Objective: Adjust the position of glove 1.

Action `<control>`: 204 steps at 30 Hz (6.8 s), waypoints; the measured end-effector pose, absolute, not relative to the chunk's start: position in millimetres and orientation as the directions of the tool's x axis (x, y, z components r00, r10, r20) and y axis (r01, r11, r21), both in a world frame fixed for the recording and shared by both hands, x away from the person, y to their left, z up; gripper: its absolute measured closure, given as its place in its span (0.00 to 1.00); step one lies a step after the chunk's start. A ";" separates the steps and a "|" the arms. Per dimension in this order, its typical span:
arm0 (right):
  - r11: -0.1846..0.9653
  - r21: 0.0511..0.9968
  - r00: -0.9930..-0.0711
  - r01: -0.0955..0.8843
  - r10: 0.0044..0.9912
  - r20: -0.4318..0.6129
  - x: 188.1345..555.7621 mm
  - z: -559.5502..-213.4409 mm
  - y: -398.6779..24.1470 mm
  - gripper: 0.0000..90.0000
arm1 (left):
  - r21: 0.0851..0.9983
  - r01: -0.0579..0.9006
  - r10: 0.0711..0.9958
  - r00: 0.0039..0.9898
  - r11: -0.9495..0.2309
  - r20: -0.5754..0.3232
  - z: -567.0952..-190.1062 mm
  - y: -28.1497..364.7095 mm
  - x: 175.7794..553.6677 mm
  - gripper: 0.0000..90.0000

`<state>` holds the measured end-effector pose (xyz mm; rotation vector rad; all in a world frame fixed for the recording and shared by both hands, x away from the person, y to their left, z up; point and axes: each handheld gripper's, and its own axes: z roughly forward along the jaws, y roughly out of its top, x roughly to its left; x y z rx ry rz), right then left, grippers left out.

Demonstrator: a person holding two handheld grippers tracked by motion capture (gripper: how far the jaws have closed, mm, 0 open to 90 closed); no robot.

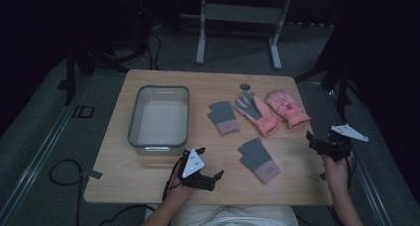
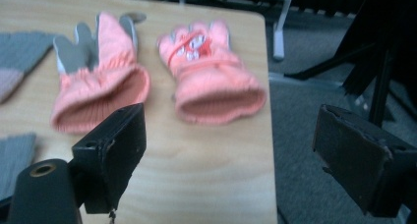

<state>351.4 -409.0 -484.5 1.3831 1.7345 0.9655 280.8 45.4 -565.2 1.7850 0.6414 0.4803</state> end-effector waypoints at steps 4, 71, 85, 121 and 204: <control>0.159 0.889 -0.185 0.429 0.979 -0.085 356.5 -471.4 -403.4 0.14 | 0.955 0.186 0.638 0.770 -0.233 0.006 -565.1 45.2 280.8 0.00; 0.406 0.813 -0.704 0.417 0.710 0.007 452.7 -476.6 -189.4 0.50 | 0.951 0.182 0.626 0.780 -0.251 0.016 -564.9 43.8 279.7 0.00; 0.501 0.720 -0.727 0.480 0.687 0.006 492.3 -507.9 -161.7 0.65 | 0.951 0.181 0.625 0.780 -0.250 0.016 -565.0 43.5 279.5 0.00; 0.423 0.653 -0.620 0.628 0.779 0.092 492.5 -500.6 -148.9 0.96 | 0.961 0.160 0.665 0.746 -0.228 0.034 -564.2 60.2 276.6 0.00; 0.595 0.630 -0.772 0.499 0.635 0.013 362.7 -524.9 -275.6 0.70 | 0.960 0.137 0.649 0.759 -0.244 0.057 -565.9 53.6 274.6 0.00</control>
